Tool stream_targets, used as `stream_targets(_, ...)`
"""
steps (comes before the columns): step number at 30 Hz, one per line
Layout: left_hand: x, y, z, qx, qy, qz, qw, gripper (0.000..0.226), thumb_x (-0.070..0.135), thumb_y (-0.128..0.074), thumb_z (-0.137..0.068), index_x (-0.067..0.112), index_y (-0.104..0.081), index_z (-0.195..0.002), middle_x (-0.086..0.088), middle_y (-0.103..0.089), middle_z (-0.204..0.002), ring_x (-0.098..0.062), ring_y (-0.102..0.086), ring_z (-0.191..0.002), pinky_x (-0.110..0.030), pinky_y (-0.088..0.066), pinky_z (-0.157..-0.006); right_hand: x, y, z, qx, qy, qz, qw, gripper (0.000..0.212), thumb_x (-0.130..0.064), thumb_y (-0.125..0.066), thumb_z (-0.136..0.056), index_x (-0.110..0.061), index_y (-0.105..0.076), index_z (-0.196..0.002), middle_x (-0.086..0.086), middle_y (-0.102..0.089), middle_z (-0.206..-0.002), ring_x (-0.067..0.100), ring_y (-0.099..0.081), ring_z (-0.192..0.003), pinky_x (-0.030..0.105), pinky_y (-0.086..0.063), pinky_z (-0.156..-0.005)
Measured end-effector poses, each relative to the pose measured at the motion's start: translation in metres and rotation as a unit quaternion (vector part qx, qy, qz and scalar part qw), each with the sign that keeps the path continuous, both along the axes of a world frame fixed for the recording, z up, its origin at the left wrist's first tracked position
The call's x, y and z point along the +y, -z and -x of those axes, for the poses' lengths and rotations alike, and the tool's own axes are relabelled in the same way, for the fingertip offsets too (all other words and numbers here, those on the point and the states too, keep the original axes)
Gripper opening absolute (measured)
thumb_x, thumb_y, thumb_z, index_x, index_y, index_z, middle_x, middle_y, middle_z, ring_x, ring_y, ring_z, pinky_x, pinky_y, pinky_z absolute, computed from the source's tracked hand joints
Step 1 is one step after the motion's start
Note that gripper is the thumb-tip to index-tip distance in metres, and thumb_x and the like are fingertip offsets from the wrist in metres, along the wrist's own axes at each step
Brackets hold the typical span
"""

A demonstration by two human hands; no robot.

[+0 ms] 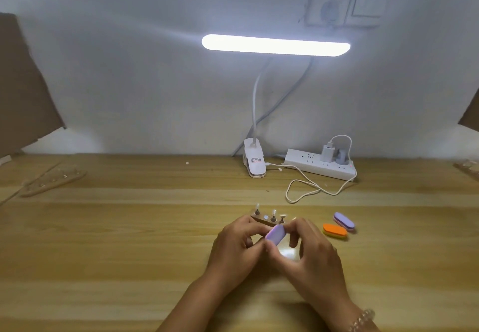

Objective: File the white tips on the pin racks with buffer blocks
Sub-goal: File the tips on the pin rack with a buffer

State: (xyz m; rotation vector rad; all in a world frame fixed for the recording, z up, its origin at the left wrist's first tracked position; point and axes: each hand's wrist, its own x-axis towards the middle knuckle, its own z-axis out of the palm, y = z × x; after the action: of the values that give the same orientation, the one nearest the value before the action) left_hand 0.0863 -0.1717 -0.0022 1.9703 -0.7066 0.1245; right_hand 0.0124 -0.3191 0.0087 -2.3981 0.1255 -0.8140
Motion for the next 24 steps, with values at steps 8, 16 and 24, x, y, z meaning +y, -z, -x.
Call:
stream_targets(8,-0.002,-0.001,0.000,0.007,0.002,0.032,0.999,0.010,0.031,-0.067,-0.084,0.033,-0.075,-0.090,0.023,-0.068,-0.089,-0.007,-0.045,-0.049,-0.023,-0.038,-0.056,-0.016,0.000,-0.009,-0.053,0.035,-0.187,0.980,0.021,-0.047,-0.073,-0.080,-0.032,-0.062,-0.086,-0.004,-0.051,-0.065,0.010,-0.048,-0.054,0.032,-0.041,-0.055)
stream_targets(16,-0.001,-0.004,0.002,0.031,0.027,0.005,0.999,0.011,0.037,-0.066,-0.091,0.031,-0.073,-0.095,0.016,-0.072,-0.088,-0.023,-0.057,-0.051,-0.035,-0.045,-0.056,-0.011,0.000,-0.010,-0.025,0.016,-0.086,0.996,0.016,-0.038,-0.078,-0.079,-0.033,-0.066,-0.089,-0.007,-0.053,-0.068,0.010,-0.052,-0.062,0.029,-0.043,-0.056)
stream_targets(24,-0.001,-0.003,0.001,0.045,0.035,0.024,0.998,0.013,0.035,-0.062,-0.089,0.033,-0.073,-0.094,0.016,-0.072,-0.083,-0.012,-0.055,-0.048,-0.036,-0.046,-0.054,-0.007,-0.003,-0.006,-0.011,0.011,-0.052,0.999,0.020,-0.039,-0.078,-0.079,-0.036,-0.064,-0.093,-0.009,-0.052,-0.067,0.007,-0.051,-0.060,0.022,-0.037,-0.053)
